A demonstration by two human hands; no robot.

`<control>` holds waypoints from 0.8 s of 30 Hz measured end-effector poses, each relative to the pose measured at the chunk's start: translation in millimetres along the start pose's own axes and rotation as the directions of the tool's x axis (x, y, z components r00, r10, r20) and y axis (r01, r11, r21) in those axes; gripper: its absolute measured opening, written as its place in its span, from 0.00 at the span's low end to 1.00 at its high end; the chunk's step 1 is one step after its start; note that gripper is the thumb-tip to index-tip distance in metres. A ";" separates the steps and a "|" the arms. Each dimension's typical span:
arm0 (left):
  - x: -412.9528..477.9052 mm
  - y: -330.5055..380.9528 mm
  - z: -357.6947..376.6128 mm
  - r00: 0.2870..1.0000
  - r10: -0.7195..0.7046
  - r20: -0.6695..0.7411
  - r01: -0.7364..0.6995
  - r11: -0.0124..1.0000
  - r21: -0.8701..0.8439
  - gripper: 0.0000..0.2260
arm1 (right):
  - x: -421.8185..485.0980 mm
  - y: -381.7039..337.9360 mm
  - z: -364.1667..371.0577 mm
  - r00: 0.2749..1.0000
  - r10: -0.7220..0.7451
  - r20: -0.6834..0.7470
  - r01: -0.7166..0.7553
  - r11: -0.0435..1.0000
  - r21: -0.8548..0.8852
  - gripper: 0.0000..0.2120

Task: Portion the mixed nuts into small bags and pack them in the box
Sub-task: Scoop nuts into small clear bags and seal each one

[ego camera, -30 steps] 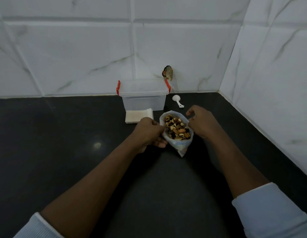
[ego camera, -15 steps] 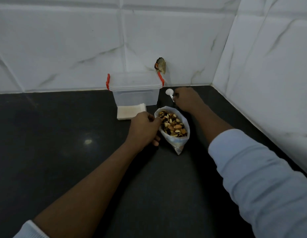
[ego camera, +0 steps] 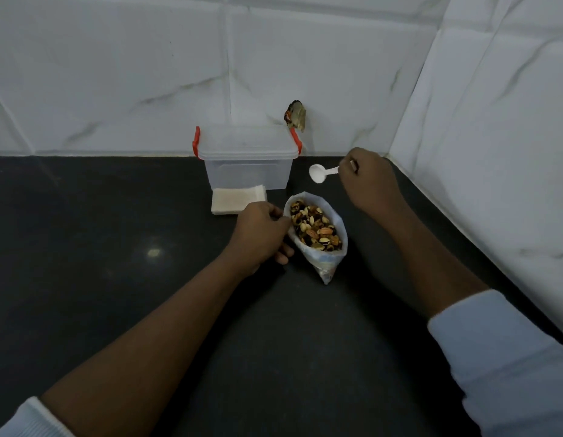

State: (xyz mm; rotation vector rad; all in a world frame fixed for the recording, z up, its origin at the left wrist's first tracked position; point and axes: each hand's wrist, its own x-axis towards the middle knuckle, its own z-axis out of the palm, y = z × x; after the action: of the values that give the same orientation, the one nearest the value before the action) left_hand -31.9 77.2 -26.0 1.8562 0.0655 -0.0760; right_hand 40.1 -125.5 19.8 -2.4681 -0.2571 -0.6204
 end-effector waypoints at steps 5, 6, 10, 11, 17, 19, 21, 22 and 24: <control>2.7 0.0 -3.9 0.997 -0.044 0.064 0.050 0.994 -0.095 0.09 | -24.1 -7.3 -31.4 0.989 -0.078 0.129 0.060 0.989 0.137 0.06; 2.9 0.0 -4.7 0.996 -0.045 0.071 0.052 0.994 -0.097 0.09 | -26.2 -7.7 -35.5 0.979 -0.114 0.167 0.092 0.987 0.133 0.06; 2.2 0.5 -5.4 0.996 -0.054 0.073 0.061 0.992 -0.108 0.07 | -29.4 -5.0 -39.1 0.917 -0.234 0.324 0.238 0.971 0.028 0.08; 2.0 1.0 -5.5 0.996 -0.055 0.075 0.063 0.992 -0.111 0.07 | -29.7 -3.7 -37.5 0.905 -0.243 0.350 0.253 0.967 0.017 0.08; -0.4 2.9 -4.6 0.996 -0.043 0.084 0.052 0.992 -0.112 0.08 | -24.2 2.4 -25.3 0.895 -0.230 0.381 0.303 0.942 -0.144 0.11; -1.3 3.1 -3.2 0.997 -0.025 0.076 0.034 0.993 -0.116 0.08 | -22.5 2.0 -24.0 0.895 -0.210 0.394 0.295 0.941 -0.168 0.11; -2.0 3.2 -1.8 0.997 -0.017 0.069 0.025 0.993 -0.115 0.08 | -22.7 0.1 -27.5 0.890 -0.196 0.412 0.281 0.947 -0.156 0.11; -2.1 3.0 -1.6 0.998 -0.018 0.067 0.026 0.993 -0.117 0.08 | -23.2 -0.8 -30.3 0.888 -0.191 0.418 0.273 0.951 -0.144 0.11; -2.4 2.8 -2.1 0.998 -0.020 0.066 0.028 0.992 -0.123 0.08 | -24.0 -0.8 -33.0 0.895 -0.171 0.412 0.244 0.961 -0.132 0.10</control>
State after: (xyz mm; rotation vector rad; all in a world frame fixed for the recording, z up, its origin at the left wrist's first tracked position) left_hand -34.0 78.4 -22.6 1.7281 0.0464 -0.1452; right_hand 6.5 -144.9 32.5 -2.7517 -0.6583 -0.2228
